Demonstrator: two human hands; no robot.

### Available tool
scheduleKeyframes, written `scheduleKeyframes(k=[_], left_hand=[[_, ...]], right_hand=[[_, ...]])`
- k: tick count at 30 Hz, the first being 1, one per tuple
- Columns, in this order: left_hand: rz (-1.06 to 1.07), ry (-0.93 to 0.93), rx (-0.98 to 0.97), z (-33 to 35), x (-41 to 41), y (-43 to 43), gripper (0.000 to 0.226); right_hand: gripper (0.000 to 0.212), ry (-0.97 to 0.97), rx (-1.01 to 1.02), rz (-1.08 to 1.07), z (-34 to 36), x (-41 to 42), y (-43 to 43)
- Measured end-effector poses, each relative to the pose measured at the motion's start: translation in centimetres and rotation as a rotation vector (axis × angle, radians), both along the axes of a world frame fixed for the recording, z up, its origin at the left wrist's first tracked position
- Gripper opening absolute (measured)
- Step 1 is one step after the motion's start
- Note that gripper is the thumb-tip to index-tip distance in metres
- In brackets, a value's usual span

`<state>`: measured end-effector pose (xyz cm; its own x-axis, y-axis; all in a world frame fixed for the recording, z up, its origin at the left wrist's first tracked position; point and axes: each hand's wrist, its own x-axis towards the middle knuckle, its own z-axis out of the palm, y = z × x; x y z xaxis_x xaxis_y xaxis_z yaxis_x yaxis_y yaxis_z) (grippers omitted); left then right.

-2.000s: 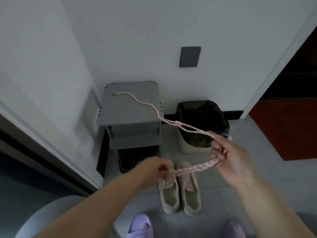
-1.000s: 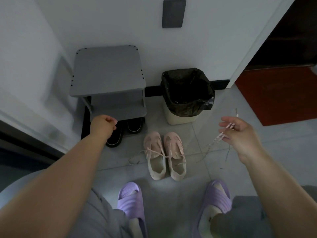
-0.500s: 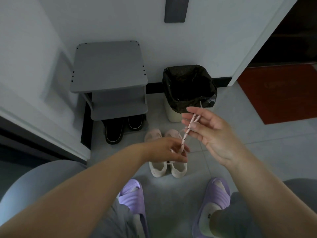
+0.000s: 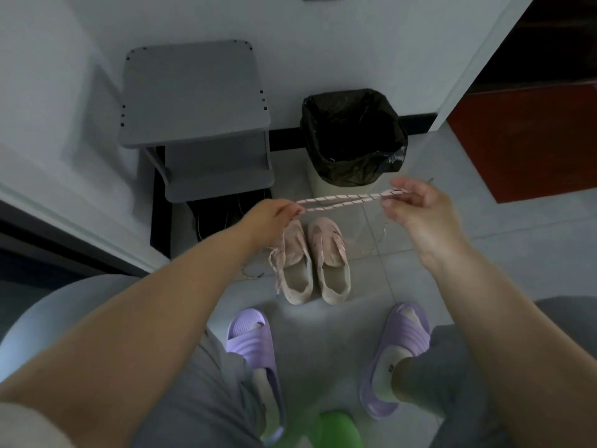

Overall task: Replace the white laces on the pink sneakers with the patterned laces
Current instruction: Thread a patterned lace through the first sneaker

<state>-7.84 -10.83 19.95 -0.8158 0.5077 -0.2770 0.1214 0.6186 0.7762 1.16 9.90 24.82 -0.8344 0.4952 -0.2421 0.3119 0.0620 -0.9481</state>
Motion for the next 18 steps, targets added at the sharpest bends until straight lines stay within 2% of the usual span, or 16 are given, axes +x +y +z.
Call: scheduleKeyframes(k=[6,9,11,12,15,18], left_hand=[[0.171,-0.072,0.143,-0.1,-0.8,-0.4,0.030],[0.239,-0.045,0.206,0.2,-1.2,-0.4,0.035],[0.359,-0.042,0.243,0.5,-1.6,-0.6,0.038],[0.438,-0.042,0.242,0.5,-1.9,-0.8,0.039],[0.605,0.028,0.137,0.0,-3.1,-2.7,0.040],[0.570,0.097,-0.022,-1.1,-3.7,-4.8,0.035]], right_hand=[[0.032,0.038,0.079,-0.013,-0.9,0.0,0.4],[0.024,-0.027,0.384,-0.034,-1.5,0.1,1.3],[0.016,-0.089,0.632,-0.054,-1.7,0.4,2.2],[0.013,-0.108,0.675,-0.090,-1.6,0.6,2.7],[0.016,-0.096,0.545,-0.254,-1.0,0.7,4.6],[0.023,0.027,0.496,-0.417,1.2,0.6,6.0]])
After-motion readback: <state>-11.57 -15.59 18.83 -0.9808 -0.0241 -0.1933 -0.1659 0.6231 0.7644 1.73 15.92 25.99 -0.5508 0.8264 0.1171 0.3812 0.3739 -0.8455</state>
